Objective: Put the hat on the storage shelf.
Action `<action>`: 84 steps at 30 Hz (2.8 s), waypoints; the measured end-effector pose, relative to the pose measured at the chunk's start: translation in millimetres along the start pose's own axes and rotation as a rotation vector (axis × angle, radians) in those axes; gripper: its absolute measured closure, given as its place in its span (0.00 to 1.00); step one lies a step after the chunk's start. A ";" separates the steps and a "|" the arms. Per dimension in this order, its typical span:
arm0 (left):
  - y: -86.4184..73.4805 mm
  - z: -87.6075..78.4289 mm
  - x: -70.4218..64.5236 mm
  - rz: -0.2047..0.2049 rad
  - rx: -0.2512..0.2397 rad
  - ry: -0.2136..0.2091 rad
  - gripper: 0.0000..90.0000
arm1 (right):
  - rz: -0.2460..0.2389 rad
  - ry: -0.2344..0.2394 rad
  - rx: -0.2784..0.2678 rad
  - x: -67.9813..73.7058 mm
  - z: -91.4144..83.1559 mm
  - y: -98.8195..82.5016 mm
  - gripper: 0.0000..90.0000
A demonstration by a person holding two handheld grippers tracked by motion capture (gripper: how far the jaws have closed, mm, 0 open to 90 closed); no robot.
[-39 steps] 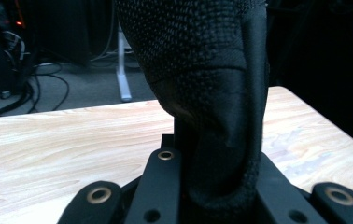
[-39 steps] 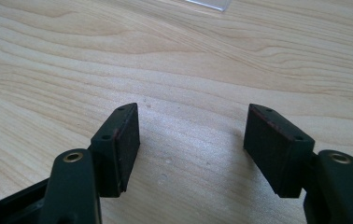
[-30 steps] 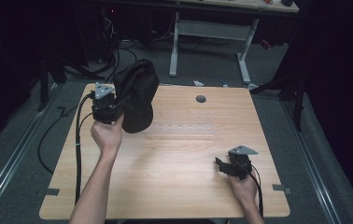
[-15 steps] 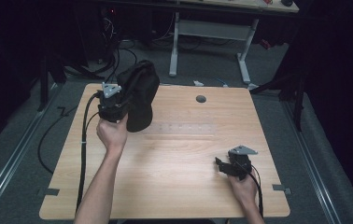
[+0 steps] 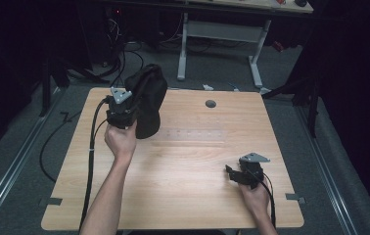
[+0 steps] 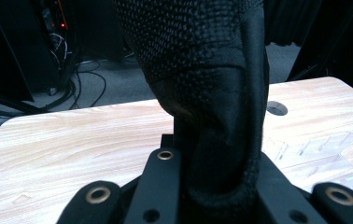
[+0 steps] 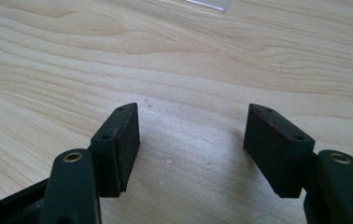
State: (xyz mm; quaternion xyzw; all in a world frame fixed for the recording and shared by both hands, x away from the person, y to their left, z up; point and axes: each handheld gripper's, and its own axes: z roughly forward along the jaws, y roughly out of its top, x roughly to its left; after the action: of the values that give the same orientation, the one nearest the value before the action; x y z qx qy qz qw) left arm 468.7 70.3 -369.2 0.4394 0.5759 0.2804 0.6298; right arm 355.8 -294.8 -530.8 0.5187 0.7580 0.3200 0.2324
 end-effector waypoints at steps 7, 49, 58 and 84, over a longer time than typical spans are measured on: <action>-6.0 3.9 -3.4 0.019 0.003 0.029 0.95 | 0.000 0.001 0.000 0.0 0.0 0.0 0.40; -2.5 -16.3 24.0 -0.141 0.112 -0.154 0.20 | -0.003 0.006 0.000 0.6 0.1 0.1 0.40; -4.9 -31.1 32.8 -0.141 0.139 -0.181 0.17 | -0.003 0.008 0.000 0.7 0.2 0.2 0.40; -43.5 -91.7 72.0 -0.132 0.213 -0.207 0.22 | -0.004 0.008 0.000 0.6 0.2 0.2 0.40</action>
State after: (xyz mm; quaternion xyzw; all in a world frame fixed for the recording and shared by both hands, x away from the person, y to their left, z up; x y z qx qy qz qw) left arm 385.9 133.5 -437.3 0.4914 0.5619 0.1292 0.6528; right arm 355.8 -294.1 -530.9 0.5160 0.7599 0.3217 0.2300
